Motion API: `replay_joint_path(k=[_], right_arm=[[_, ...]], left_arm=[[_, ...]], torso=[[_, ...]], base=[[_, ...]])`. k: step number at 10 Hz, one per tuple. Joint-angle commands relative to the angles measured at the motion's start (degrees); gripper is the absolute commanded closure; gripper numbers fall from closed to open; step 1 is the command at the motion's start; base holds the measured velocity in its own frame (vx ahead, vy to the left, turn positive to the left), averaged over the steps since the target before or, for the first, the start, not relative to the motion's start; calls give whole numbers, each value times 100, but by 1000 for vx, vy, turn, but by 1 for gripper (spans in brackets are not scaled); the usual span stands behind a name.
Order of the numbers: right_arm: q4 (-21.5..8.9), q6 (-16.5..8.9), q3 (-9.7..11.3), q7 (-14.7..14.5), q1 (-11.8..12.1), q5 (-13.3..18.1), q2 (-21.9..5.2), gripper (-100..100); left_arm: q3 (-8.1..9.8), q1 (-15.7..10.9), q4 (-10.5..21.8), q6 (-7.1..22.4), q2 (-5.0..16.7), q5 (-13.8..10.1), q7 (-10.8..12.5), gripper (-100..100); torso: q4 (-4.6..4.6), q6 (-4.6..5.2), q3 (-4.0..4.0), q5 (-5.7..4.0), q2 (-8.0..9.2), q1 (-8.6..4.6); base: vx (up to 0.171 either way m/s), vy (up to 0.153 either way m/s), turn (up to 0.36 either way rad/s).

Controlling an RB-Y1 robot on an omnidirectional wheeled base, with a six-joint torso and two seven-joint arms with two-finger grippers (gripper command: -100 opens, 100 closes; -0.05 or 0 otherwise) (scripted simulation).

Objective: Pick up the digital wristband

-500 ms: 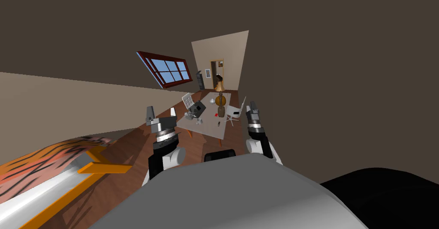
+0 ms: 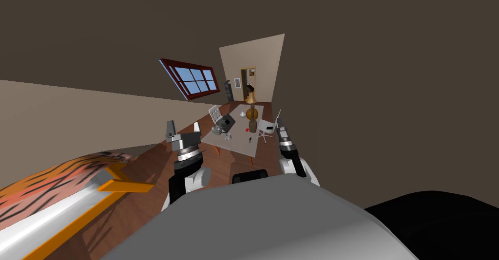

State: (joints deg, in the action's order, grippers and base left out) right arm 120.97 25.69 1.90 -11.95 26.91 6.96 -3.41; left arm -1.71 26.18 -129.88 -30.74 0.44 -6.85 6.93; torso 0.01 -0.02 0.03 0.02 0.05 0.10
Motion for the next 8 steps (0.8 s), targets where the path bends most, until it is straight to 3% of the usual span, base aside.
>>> replay_joint_path(k=[1,7,8], right_arm=[[-78,-28,-10,-41,-37,203,-60,-100],[-608,-116,-19,-282,-268,1098,-319,-100],[-815,-168,-27,-372,-360,1304,-420,-100]], left_arm=[[0,0,0,0,0,0,0,0],[0,0,0,0,0,0,0,0],[0,0,0,0,0,0,0,0]], torso=[[0,0,0,0,0,0],[-1,1,-2,0,-3,3],[0,1,-1,1,-2,0]], base=[[-9,14,38],[-12,26,50],[-15,32,58]])
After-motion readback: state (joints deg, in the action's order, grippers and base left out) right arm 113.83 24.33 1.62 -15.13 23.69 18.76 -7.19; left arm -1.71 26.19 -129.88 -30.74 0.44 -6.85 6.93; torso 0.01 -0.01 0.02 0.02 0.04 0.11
